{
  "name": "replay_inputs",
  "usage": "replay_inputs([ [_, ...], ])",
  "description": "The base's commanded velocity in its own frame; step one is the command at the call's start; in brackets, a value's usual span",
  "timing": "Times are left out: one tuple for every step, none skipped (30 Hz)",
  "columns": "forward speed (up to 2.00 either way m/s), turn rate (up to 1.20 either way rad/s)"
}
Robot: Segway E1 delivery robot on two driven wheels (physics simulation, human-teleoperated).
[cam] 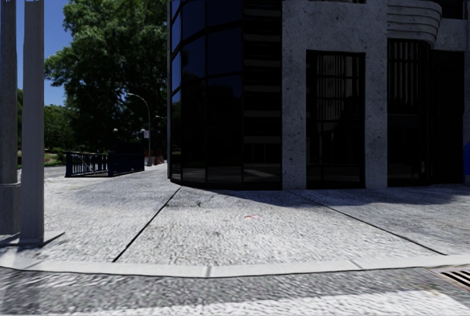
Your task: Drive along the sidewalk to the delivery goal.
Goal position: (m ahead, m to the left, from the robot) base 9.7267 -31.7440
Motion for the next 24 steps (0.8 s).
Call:
replay_inputs([
  [1.81, -0.39],
  [1.81, -0.39],
  [1.73, -0.39],
  [1.68, -0.39],
  [1.61, -0.39],
  [1.61, -0.39],
  [1.57, -0.39],
  [1.45, -0.39],
  [1.35, -0.39],
  [1.34, -0.4],
  [1.34, -0.4],
  [1.33, -0.4],
  [1.33, -0.4],
  [1.33, -0.4],
  [1.33, -0.4],
  [1.33, -0.4],
  [1.33, -0.4],
  [1.32, -0.4],
  [1.32, -0.4],
  [1.32, -0.4],
  [1.32, -0.4],
  [1.32, -0.4],
  [1.32, -0.4],
  [1.32, -0.4],
])
